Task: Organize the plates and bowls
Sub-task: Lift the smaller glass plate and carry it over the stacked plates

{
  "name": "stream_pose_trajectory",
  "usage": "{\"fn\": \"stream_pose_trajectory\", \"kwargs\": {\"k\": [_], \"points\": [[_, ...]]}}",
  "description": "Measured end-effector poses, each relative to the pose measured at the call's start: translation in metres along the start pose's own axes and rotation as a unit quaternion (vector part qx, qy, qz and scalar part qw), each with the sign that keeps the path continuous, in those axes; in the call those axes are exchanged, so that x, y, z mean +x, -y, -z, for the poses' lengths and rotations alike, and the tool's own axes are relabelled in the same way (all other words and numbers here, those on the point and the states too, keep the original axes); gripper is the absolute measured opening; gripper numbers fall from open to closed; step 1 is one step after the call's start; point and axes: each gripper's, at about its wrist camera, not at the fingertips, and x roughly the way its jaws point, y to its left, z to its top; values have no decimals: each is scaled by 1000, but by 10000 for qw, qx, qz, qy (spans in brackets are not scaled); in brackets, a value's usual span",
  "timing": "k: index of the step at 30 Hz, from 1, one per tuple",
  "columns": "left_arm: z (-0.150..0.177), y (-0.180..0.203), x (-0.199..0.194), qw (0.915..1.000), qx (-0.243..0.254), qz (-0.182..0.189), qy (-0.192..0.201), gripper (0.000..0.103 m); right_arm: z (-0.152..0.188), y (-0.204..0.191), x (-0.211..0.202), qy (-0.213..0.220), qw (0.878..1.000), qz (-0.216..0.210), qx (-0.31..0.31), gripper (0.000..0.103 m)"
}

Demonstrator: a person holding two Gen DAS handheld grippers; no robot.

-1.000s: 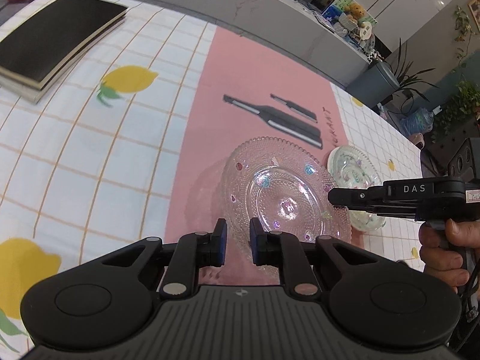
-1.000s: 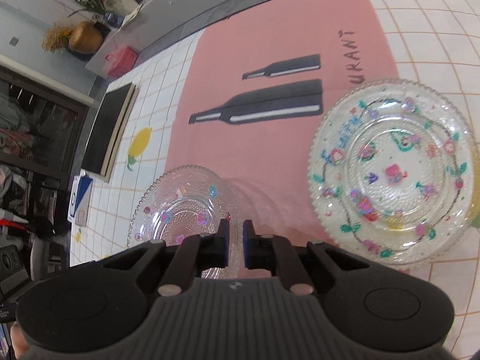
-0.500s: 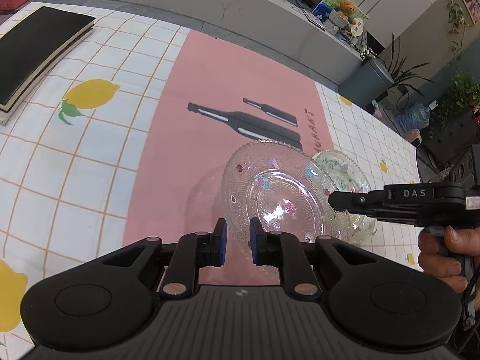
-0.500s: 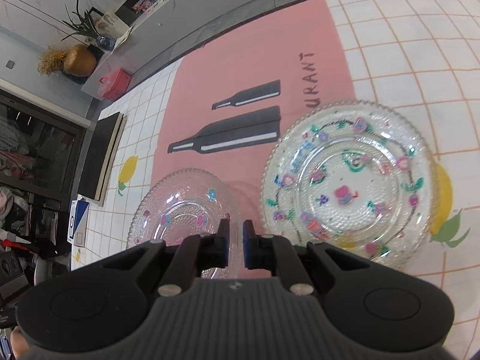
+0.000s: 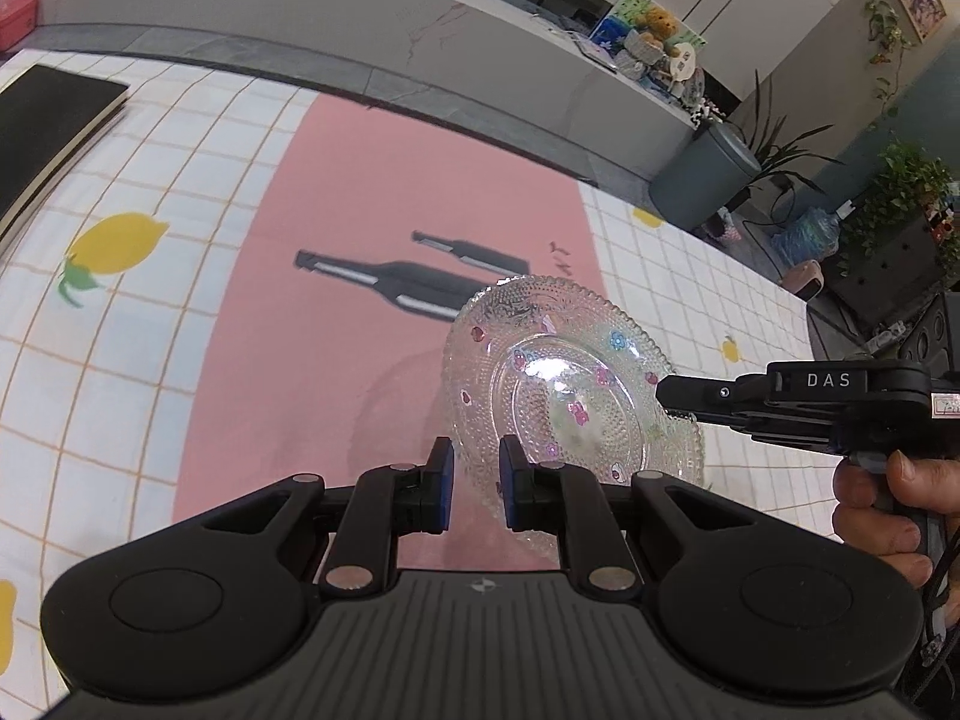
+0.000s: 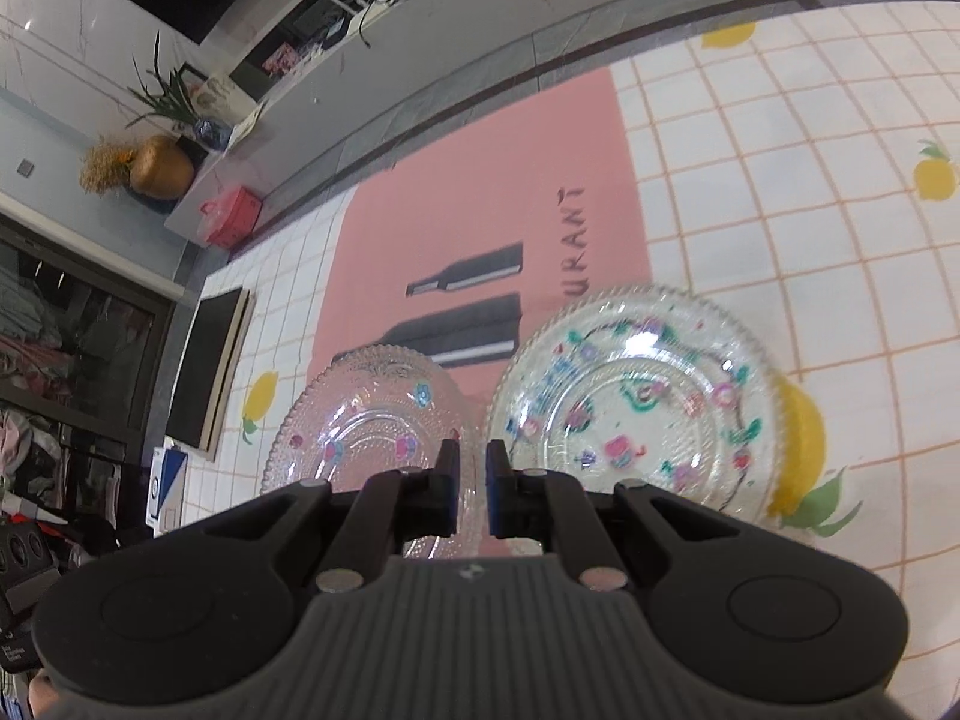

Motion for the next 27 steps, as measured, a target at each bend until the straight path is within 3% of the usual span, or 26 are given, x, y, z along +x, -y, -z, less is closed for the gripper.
{"fn": "stream_pose_trajectory", "kwargs": {"k": [15, 27], "points": [[-13, 37, 15, 9996, 214, 171, 94, 17, -7, 22, -36, 425, 9989, 144, 157, 7], [-19, 55, 72, 9981, 327, 378, -366, 17, -13, 65, -36, 440, 9958, 664, 443, 7]]}}
